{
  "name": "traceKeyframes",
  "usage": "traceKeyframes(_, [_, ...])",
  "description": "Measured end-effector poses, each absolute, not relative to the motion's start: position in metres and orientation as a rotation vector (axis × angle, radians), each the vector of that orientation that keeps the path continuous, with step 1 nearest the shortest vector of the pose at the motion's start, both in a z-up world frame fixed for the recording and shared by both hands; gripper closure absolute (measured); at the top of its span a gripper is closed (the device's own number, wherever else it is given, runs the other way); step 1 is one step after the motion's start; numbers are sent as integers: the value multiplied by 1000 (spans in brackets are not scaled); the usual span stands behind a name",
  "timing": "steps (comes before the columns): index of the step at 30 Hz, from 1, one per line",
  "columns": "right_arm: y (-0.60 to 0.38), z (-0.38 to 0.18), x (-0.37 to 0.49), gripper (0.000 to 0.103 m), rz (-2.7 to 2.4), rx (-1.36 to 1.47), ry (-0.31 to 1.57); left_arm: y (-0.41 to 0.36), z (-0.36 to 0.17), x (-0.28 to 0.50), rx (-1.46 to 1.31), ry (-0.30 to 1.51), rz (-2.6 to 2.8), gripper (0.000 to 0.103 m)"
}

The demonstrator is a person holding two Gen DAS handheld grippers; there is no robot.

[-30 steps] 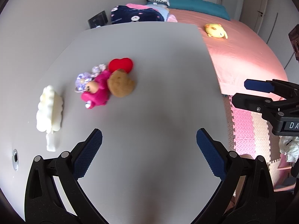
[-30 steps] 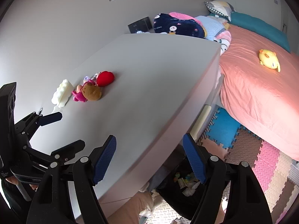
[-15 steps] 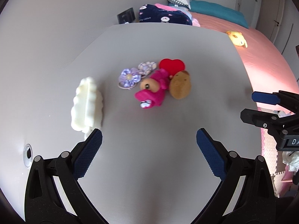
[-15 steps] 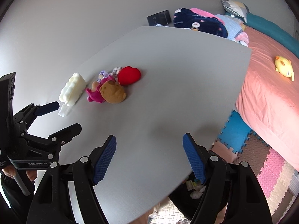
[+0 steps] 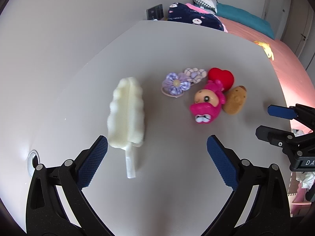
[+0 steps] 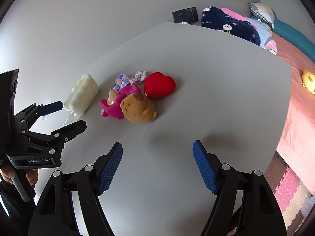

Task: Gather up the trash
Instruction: 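Grasp the white foam sponge with the left gripper while the right grasps the brown bear plush, then carry the sponge and bear plush over the black bin and open both grippers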

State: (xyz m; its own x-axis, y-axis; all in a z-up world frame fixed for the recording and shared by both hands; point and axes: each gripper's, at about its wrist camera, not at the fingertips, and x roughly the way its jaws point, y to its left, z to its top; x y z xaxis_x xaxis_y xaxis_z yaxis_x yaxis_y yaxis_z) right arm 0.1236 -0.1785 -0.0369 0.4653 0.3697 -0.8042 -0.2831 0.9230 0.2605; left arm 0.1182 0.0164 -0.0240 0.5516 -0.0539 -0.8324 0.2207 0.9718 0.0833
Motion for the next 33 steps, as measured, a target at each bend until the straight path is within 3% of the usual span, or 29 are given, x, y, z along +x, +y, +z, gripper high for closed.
traceKeyframes(11, [-155,-40,145,29,428,27,1014,41,-36,138,161,995,-106,6])
traceKeyframes(13, [-151,-41,149,33,427,21,1012,45,-37,140,150,993,-94,6])
traceKeyframes(18, [-143,-42,159,43,424,2,1005,55,-41,147,95,1013,-70,34])
traceKeyframes(22, [-139,-43,162,60,428,-5,1001,56,-42,148,85,996,-53,40])
traceKeyframes(25, [-139,-43,162,61,429,-4,997,56,-42,146,87,986,-56,47])
traceKeyframes(30, [-144,-43,162,61,426,18,1004,53,-42,148,90,977,-93,70])
traceKeyframes(33, [-148,-42,159,61,420,32,1008,51,-41,146,123,971,-102,76])
